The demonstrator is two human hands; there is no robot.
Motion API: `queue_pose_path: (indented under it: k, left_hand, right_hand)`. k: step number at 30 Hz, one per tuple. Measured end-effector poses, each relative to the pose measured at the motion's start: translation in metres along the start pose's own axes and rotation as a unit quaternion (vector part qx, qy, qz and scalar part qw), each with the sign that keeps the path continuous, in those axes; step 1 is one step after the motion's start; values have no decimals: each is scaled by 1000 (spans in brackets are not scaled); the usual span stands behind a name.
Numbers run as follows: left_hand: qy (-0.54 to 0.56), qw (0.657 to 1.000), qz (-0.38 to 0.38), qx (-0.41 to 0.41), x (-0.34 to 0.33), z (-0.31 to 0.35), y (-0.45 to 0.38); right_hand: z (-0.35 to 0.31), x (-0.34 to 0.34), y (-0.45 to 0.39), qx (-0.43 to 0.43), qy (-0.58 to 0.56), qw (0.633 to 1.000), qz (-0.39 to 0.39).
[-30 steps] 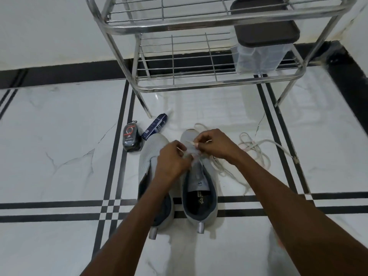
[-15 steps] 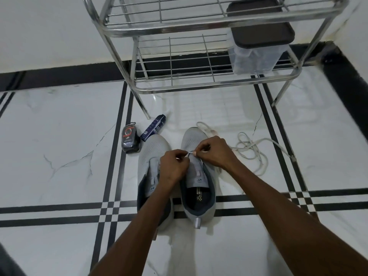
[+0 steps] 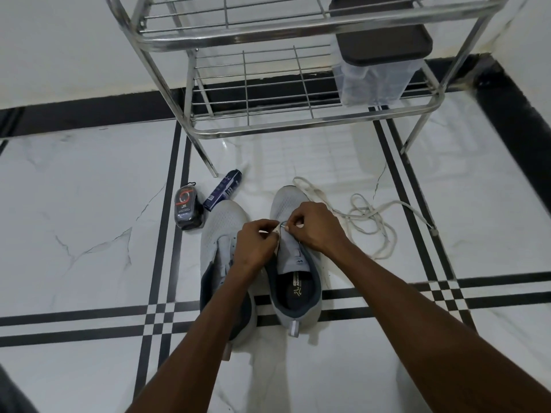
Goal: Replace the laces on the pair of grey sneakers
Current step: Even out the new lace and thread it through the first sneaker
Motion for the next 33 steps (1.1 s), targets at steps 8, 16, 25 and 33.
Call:
queue_pose_path:
  k: [8, 16, 25, 33]
  left_hand:
    - [-27, 1000, 0, -14, 0, 0, -2]
    - [-22, 999, 10, -21, 0, 1, 2]
    - [-17, 999, 23, -32, 1, 5, 3]
    - [75, 994, 66, 45, -4, -7, -2]
  right_hand:
    - [2, -10, 2, -12, 48, 999, 23]
    - [2, -24, 1, -4, 105, 994, 11]
    - [6, -17, 8, 9, -26, 998, 47]
    - [12, -19, 6, -32, -99, 993, 57]
Point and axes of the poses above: each hand's wrist, its own y-axis away from the middle knuckle, its own x-axis out of the back of the hand, z = x × y, the point moved 5 cm from there along -y, towards the middle knuckle, and after that the axes turned 10 degrees about -y, right-handed, at the moved point
